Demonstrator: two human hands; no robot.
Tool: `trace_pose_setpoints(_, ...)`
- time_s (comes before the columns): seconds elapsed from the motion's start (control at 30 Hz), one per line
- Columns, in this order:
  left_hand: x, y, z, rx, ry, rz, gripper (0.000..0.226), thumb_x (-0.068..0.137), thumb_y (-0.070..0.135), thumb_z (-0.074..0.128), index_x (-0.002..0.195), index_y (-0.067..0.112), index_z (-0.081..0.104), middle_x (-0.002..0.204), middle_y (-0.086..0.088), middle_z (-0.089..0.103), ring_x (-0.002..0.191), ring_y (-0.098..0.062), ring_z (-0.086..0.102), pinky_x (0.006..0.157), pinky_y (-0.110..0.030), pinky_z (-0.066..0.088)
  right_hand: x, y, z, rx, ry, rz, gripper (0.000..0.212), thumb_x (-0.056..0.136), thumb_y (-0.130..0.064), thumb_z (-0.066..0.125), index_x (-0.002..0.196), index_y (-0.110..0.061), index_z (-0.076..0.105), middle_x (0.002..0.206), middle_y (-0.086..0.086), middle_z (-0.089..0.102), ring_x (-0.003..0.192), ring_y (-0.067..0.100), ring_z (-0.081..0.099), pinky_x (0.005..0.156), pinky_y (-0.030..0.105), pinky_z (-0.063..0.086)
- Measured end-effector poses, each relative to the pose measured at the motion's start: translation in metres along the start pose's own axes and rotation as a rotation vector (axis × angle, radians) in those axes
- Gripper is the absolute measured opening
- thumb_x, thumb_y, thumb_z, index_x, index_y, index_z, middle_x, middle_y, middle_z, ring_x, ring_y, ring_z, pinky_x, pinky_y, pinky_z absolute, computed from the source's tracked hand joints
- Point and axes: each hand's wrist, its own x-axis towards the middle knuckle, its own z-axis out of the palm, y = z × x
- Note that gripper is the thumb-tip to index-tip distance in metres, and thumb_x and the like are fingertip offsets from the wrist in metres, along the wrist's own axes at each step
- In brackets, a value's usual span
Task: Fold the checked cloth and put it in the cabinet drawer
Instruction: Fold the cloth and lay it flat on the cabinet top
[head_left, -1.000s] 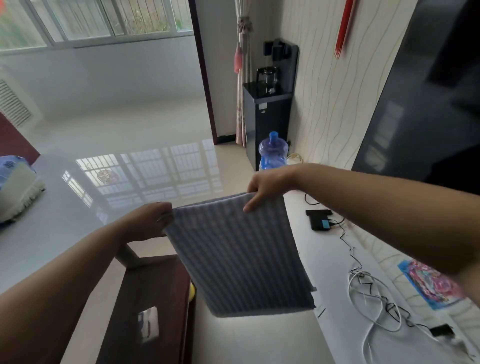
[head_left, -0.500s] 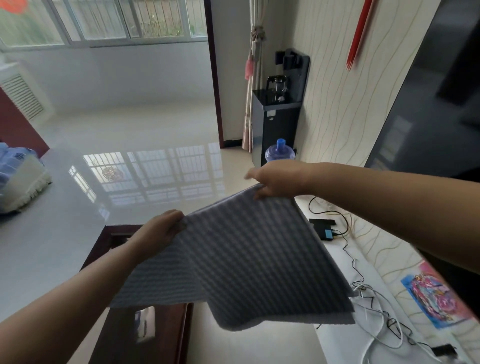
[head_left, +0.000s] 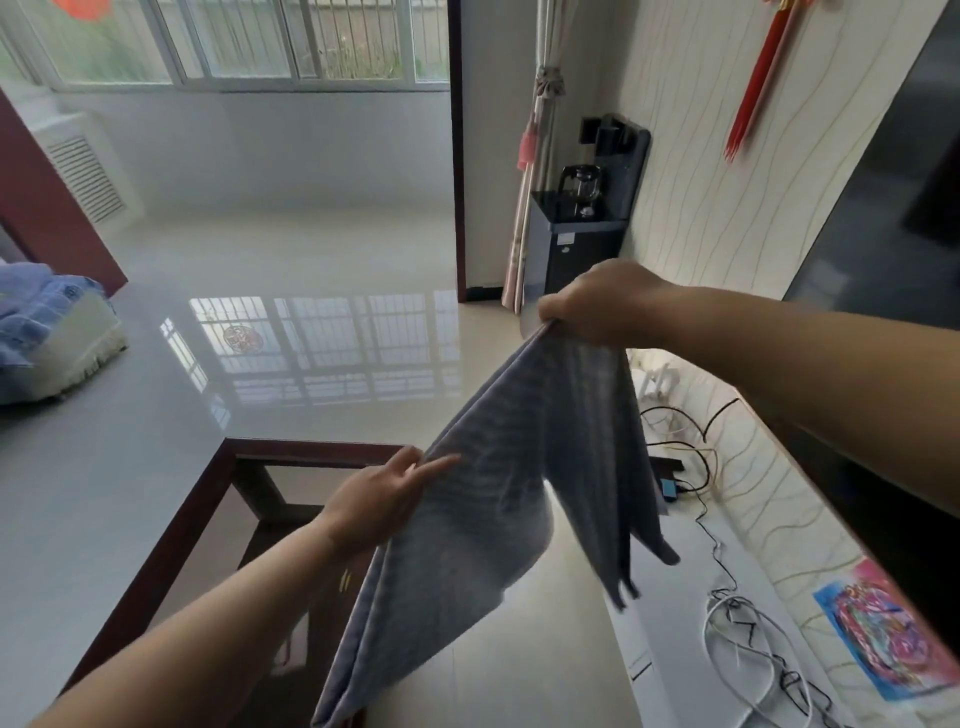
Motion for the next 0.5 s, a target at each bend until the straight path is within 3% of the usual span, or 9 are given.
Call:
trace_pose_setpoints(0.07,0.016,0.002,-0.004,0.061,-0.143,-0.016,0.04,0.088,0.041,0.039,0.126,0.034,0.048,0.114,-0.002,0.054,0.079,-0.029,0.066,0.065,-0.037,0.057,-0.01,0.013,0.017,-0.002,0.057,0.001,0.018,0.098,-0.02,0.042,0.107,-0.022,0.057,0.08,0.003,0.067,0.063,0.023,0.06,0.052,0.026,0.038)
trace_pose_setpoints(0.13,0.032,0.007,-0.011,-0.007,-0.253,-0.115,0.04,0.089,0.043,0.035,0.118,0.03,0.059,0.114,-0.003,0.058,0.096,-0.029,0.063,0.079,-0.035,0.052,-0.018,0.019,0.035,-0.026,0.135,-0.009,0.008,0.091,-0.013,0.057,0.096,-0.018,0.061,0.066,0.003,0.064,0.051,0.023,0.06,0.047,0.023,0.032)
trace_pose_setpoints(0.2,0.048,0.006,-0.023,0.031,-0.322,-0.225,0.033,0.093,0.036,0.042,0.118,0.026,0.062,0.111,-0.004,0.062,0.099,-0.026,0.062,0.081,-0.035,0.05,-0.026,0.024,0.05,-0.004,0.204,-0.036,0.013,0.08,-0.006,0.07,0.081,-0.014,0.06,0.056,0.003,0.059,0.04,0.022,0.054,0.04,0.022,0.034)
trace_pose_setpoints(0.33,0.078,-0.004,-0.059,0.281,-0.341,-0.366,0.024,0.097,0.03,0.041,0.117,0.022,0.052,0.104,-0.007,0.064,0.093,-0.027,0.064,0.079,-0.037,0.055,-0.047,0.031,0.072,-0.11,0.267,-0.114,0.021,0.066,-0.005,0.081,0.072,-0.011,0.061,0.052,0.004,0.057,0.037,0.017,0.055,0.036,0.021,0.038)
trace_pose_setpoints(0.4,0.098,-0.001,-0.079,0.183,-0.359,-0.49,0.023,0.095,0.028,0.042,0.112,0.02,0.056,0.099,-0.005,0.064,0.088,-0.024,0.065,0.076,-0.033,0.055,-0.06,0.032,0.101,-0.083,0.324,-0.12,0.013,0.08,-0.006,0.068,0.092,-0.01,0.063,0.056,0.004,0.059,0.039,0.016,0.053,0.037,0.021,0.038)
trace_pose_setpoints(0.47,0.12,0.003,-0.095,0.088,-0.374,-0.564,0.022,0.091,0.017,0.048,0.11,0.017,0.06,0.09,-0.002,0.063,0.078,-0.02,0.065,0.066,-0.028,0.053,-0.071,0.023,0.133,-0.07,0.339,-0.09,0.039,0.093,-0.01,0.047,0.132,-0.013,0.046,0.065,0.005,0.062,0.042,0.014,0.051,0.039,0.023,0.041)
trace_pose_setpoints(0.5,0.131,0.005,-0.102,0.119,-0.406,-0.54,0.027,0.088,0.01,0.054,0.113,0.015,0.06,0.084,0.0,0.062,0.075,-0.019,0.064,0.062,-0.027,0.052,-0.077,0.014,0.144,-0.035,0.329,-0.079,0.049,0.092,-0.013,0.047,0.139,-0.017,0.037,0.064,0.005,0.059,0.041,0.011,0.045,0.037,0.022,0.04)
